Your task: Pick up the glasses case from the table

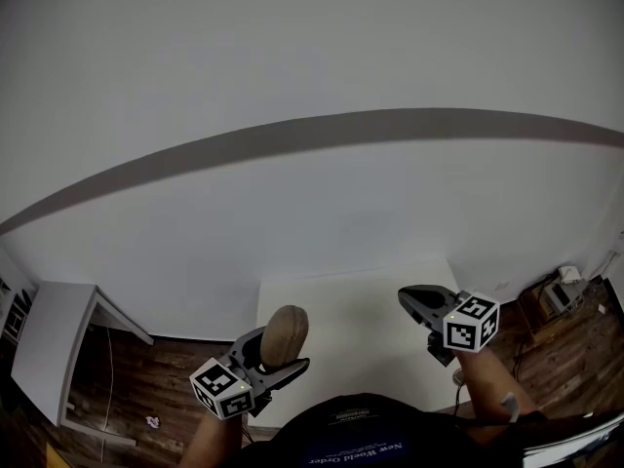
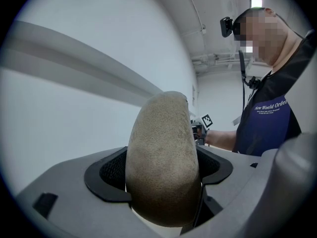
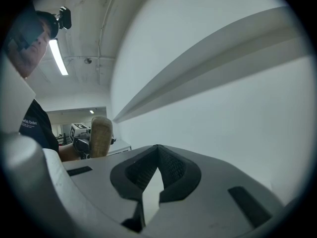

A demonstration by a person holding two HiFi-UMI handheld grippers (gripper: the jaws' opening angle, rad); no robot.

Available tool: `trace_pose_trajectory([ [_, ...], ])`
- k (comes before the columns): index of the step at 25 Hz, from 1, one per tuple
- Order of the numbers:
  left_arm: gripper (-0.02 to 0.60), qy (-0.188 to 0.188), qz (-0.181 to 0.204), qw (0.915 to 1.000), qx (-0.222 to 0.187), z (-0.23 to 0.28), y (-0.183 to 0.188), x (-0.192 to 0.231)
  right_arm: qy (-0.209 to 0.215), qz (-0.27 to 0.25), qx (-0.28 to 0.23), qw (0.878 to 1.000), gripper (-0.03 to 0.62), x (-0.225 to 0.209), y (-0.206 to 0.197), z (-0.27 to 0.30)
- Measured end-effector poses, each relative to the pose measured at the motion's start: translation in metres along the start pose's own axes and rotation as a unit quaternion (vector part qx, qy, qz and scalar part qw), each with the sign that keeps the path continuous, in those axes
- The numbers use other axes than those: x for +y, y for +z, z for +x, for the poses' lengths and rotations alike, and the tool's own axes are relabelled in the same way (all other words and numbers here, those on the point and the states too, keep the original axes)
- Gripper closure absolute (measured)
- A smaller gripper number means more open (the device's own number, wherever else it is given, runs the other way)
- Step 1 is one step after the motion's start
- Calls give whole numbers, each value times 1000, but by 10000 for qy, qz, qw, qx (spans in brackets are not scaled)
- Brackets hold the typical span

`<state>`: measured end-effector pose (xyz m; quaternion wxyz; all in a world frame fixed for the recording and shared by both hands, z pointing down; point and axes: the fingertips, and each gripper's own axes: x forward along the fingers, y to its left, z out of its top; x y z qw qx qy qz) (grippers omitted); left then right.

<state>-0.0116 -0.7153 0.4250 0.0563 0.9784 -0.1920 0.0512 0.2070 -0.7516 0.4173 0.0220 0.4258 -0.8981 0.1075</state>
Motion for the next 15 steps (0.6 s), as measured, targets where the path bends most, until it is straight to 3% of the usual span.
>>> trace_pose_trajectory([
  [15, 179, 36, -71, 10000, 60, 0, -8, -4, 93, 4, 11, 10000, 595, 1, -5, -3],
])
